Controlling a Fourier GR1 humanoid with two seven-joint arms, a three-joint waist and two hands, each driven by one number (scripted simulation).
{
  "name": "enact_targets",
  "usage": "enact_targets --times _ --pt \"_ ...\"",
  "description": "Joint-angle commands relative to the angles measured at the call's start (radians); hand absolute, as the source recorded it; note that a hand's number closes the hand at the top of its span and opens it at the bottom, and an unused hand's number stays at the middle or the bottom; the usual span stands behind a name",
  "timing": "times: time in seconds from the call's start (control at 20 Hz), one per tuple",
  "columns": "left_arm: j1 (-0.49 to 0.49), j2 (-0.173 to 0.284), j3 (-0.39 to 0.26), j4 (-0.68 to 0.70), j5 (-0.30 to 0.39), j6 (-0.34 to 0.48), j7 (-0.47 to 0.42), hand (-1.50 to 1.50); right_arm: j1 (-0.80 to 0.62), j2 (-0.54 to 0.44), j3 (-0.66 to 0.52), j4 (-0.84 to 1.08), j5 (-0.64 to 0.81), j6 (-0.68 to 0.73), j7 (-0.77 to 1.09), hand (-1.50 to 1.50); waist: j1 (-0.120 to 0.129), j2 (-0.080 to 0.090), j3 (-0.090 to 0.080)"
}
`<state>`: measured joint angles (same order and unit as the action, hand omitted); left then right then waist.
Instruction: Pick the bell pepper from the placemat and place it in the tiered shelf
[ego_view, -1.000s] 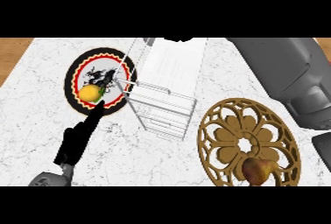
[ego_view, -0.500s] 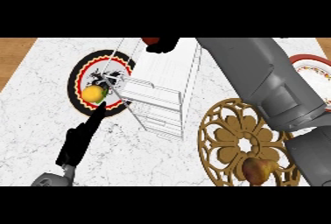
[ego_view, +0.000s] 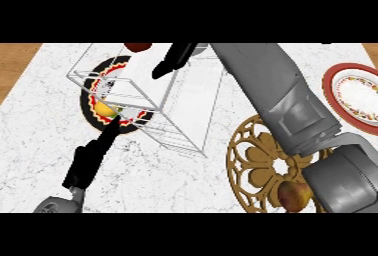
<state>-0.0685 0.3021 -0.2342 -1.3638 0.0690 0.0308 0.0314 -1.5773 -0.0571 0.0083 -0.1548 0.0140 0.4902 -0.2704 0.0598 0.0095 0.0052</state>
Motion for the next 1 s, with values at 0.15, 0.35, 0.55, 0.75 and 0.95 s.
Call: enact_targets --times 0.15,0.35,0.55,0.75,0.95 --pt "0.027 0.007 0.015 0.025 -0.004 -0.011 -0.034 0.00 -0.022 -0.002 -0.168 0.039 -0.150 -0.150 0.074 -1.50 0.000 0.012 -0.007" --pt "-0.013 -0.012 0.001 0.006 -0.021 0.012 0.017 0.00 -0.021 -0.134 -0.232 0.036 -0.198 -0.227 0.074 -1.50 0.001 0.021 -0.007" --pt "-0.002 -0.003 0.003 -0.008 -0.014 -0.007 0.002 0.00 0.020 -0.289 -0.240 0.070 -0.194 -0.243 0.124 -1.50 0.008 0.028 -0.006" --pt "-0.014 -0.014 0.007 -0.016 0.000 -0.013 0.019 0.00 0.084 -0.428 -0.209 0.072 -0.157 -0.155 0.116 -1.50 0.021 0.042 -0.005" --pt "-0.005 -0.013 -0.003 -0.025 -0.016 -0.010 0.008 0.00 0.112 -0.492 -0.221 0.056 -0.166 -0.084 0.078 -1.50 0.049 0.049 -0.003"
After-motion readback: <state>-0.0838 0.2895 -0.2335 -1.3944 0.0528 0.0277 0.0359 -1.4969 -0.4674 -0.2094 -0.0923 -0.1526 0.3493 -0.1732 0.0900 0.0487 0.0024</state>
